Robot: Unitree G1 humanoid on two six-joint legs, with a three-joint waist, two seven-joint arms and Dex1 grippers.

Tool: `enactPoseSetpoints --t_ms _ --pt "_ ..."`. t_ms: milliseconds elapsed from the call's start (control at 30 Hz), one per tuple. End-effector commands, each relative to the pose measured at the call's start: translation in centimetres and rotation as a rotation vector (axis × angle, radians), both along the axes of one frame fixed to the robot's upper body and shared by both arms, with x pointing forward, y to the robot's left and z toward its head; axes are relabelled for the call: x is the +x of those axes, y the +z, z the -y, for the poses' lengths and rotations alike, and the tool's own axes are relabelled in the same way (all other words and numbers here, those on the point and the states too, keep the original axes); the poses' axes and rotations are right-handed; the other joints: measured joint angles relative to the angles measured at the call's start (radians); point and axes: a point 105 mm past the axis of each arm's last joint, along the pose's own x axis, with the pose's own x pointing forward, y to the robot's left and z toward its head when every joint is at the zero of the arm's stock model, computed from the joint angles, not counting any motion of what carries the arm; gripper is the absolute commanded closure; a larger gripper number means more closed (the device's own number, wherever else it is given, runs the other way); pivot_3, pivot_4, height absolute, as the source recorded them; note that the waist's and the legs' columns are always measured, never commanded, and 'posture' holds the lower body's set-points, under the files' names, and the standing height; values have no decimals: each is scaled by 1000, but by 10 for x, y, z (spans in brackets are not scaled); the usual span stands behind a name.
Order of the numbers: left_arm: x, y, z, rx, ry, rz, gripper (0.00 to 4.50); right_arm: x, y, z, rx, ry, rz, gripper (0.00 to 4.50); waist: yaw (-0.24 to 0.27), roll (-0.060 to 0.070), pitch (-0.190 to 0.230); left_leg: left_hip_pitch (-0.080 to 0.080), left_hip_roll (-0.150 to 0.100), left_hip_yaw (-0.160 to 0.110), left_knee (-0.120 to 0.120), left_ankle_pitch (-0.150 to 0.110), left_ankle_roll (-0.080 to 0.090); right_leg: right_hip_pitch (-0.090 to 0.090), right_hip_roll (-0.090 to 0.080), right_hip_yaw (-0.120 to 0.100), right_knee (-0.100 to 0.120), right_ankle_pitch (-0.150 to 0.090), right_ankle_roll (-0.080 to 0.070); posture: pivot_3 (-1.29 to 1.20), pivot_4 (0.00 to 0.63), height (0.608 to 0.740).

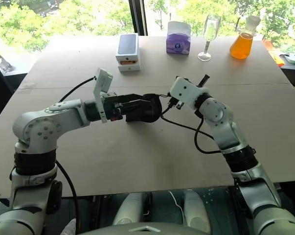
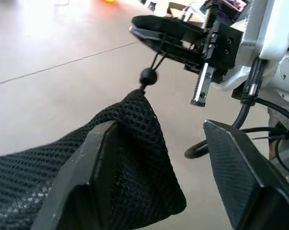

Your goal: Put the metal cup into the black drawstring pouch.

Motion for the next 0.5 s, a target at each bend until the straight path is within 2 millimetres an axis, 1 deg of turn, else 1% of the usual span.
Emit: enactPoseSetpoints --t_ms 33,133,267,333,500 --pt "7 10 12 20 -47 85 1903 -10 21 -9 -7 28 63 4500 -1 0 0 0 0 0 0 0 0 0 0 0 0 0 0 0 150 740" --pt "9 11 18 49 -86 119 1903 -12 28 -13 16 28 70 4500 -4 0 0 0 0 1 0 0 0 0 0 1 0 0 0 0 150 740" --pt "12 10 16 79 -89 151 1903 -12 41 -8 58 0 84 4500 -5 0 0 0 1 1 0 0 0 -1 1 1 0 0 0 0 150 740" --pt "17 10 18 74 -82 158 1903 -13 45 -8 70 -3 86 4500 -3 0 0 0 1 1 0 0 0 -1 1 1 0 0 0 0 150 740" --pt "21 6 43 65 -129 184 1903 -17 47 -14 69 18 80 4500 5 0 0 -1 0 0 1 0 0 -1 1 0 -1 0 0 0 150 740"
